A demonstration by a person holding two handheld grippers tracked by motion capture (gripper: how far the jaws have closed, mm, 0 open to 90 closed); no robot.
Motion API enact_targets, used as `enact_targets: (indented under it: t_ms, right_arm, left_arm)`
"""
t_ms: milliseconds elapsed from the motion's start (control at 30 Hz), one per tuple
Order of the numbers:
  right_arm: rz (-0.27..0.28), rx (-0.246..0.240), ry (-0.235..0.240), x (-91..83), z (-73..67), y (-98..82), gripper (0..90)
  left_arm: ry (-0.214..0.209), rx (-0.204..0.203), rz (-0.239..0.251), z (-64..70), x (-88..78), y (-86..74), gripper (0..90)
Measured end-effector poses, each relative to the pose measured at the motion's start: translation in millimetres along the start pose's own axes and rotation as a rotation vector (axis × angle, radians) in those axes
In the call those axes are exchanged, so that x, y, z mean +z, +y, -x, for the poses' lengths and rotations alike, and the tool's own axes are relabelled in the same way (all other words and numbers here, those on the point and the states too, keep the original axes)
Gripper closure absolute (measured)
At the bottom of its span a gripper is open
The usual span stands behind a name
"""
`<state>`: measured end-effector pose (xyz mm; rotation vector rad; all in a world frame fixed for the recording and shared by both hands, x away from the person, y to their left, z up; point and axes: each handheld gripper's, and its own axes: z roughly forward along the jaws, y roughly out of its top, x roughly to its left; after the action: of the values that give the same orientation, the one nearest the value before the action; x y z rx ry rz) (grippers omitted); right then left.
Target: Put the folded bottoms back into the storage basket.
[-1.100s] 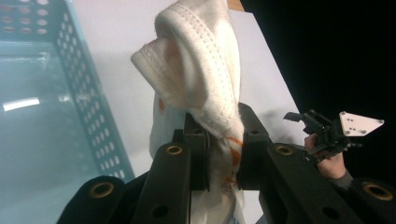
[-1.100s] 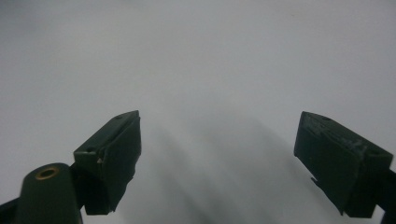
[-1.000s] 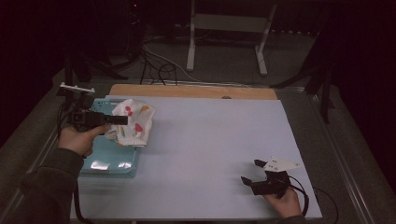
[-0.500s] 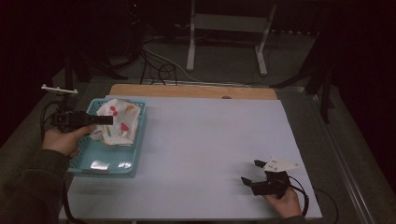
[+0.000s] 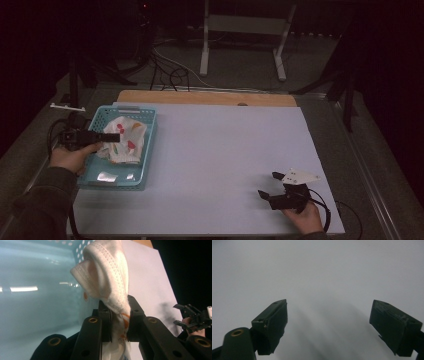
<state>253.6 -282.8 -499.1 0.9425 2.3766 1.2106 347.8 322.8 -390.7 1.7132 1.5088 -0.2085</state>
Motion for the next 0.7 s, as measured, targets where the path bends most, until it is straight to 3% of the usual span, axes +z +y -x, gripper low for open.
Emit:
enact_targets:
  t_ms: [133,367,500,700]
  right_arm:
    - [-0.001,0.003,0.0,-0.2,0.4,-0.4,14.8]
    - [-0.003,-0.001,-0.003,-1.2,0.1,-0.5,14.8]
    - [-0.002,-0.002,-0.005,-1.8,0.7,-0.8,14.9]
    - [-0.003,-0.002,-0.004,-1.7,0.7,-1.0,14.9]
  left_arm:
    - [0.027,-0.012,-0.022,-8.0,11.1,-3.1,78.6]
    - [0.017,-0.034,-0.069,-24.2,32.6,-7.5,78.3]
    - [0.038,-0.032,-0.085,-29.6,41.1,-7.4,78.4]
    - [0.108,-0.002,-0.098,-32.3,45.4,-4.4,78.3]
